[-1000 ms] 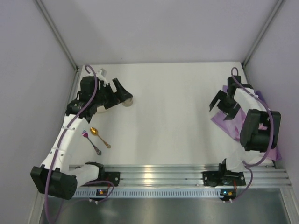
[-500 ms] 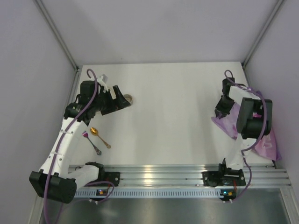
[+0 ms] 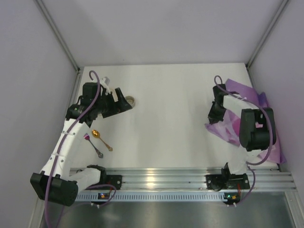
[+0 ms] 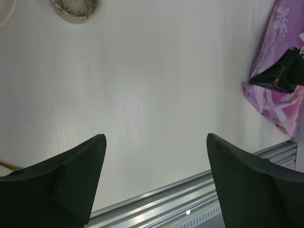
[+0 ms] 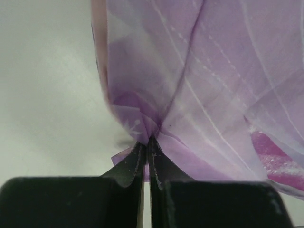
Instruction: Set the dinner table for one person
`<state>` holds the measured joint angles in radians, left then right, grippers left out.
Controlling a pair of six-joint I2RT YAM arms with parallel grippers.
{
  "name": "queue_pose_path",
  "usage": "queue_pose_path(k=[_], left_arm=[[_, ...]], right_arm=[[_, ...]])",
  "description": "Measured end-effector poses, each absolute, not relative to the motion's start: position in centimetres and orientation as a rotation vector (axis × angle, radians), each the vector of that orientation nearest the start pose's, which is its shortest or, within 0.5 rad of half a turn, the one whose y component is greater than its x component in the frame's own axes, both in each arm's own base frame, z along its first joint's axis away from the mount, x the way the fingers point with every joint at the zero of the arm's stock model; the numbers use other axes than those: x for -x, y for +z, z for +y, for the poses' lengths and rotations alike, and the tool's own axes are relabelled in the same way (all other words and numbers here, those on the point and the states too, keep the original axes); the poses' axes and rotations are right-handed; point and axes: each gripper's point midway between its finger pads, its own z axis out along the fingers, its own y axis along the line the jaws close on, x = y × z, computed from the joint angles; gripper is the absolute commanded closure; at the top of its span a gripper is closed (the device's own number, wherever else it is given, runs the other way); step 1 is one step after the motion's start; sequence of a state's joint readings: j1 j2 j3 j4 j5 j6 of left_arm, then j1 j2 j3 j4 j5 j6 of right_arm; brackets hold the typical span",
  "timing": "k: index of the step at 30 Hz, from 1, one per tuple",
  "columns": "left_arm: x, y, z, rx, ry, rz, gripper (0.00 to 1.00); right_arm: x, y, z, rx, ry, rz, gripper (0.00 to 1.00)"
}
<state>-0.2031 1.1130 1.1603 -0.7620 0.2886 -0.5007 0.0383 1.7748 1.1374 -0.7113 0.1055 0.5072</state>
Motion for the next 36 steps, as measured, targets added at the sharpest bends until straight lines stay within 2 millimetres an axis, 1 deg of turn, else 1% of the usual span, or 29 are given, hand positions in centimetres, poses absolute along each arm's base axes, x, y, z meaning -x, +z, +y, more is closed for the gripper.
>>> queue_pose_path(k=[3,5,7,9,11,14,15,16,17,21,23,24,26,28,30,34,35,36], left_arm=[[-28.2,23.8,-12.6,0.207,-0.671,2.34,0.09],[-28.3,23.7,-12.4,0.217,-0.658,2.339,0.09],[-28.4,23.7,-12.2,0.229,-0.642,2.335,0.09],[-28.5,23.8,-12.0,0.242,-0.626,2.331,0.09],[-28.7,23.8,-11.7,0.256,-0.609,2.326,0.09],[-28.9,24.1,-11.3,0.271,-0.584,2.313,0.09],[-29.0,24.3,-11.2,0.275,-0.576,2.306,0.09],[-29.1,24.5,-11.1,0.281,-0.568,2.301,0.09],[-29.1,24.7,-11.0,0.283,-0.564,2.297,0.09],[-29.0,25.7,-10.5,0.293,-0.539,2.269,0.09],[-28.9,26.2,-10.2,0.299,-0.523,2.254,0.09],[-28.7,26.4,-10.0,0.302,-0.518,2.248,0.09],[-28.4,26.8,-9.7,0.308,-0.506,2.236,0.09],[-27.9,27.2,-9.4,0.316,-0.493,2.225,0.09],[-27.4,27.5,-9.0,0.325,-0.478,2.215,0.09],[-26.6,28.0,-8.3,0.338,-0.453,2.194,0.09],[-26.5,28.2,-8.2,0.34,-0.449,2.188,0.09],[-26.4,28.3,-8.1,0.341,-0.447,2.185,0.09]], right_arm=[[-30.8,3.3,6.2,-0.551,0.055,2.847,1.0],[-30.1,4.7,9.5,-0.446,0.133,2.839,1.0],[-29.1,6.3,13.3,-0.331,0.22,2.819,1.0],[-27.4,7.6,17.2,-0.207,0.305,2.814,1.0],[-25.5,8.4,21.0,-0.092,0.385,2.821,1.0],[-22.9,9.2,25.8,0.043,0.491,2.838,1.0],[-22.4,9.4,27.1,0.075,0.519,2.843,1.0],[-21.9,9.6,28.9,0.111,0.555,2.849,1.0],[-21.7,9.8,30.2,0.138,0.581,2.85,1.0],[-21.6,10.6,35.8,0.231,0.685,2.829,1.0],[-21.7,10.8,37.8,0.257,0.72,2.824,1.0],[-21.4,10.8,38.8,0.28,0.739,2.822,1.0],[-21.1,10.8,40.4,0.316,0.767,2.823,1.0],[-20.7,10.6,41.6,0.349,0.783,2.825,1.0],[-19.8,10.2,42.4,0.389,0.794,2.833,1.0],[-17.6,9.2,43.3,0.5,0.799,2.852,1.0],[-17.1,8.9,43.4,0.533,0.798,2.856,0.96],[-16.5,8.6,43.6,0.57,0.797,2.86,0.75]])
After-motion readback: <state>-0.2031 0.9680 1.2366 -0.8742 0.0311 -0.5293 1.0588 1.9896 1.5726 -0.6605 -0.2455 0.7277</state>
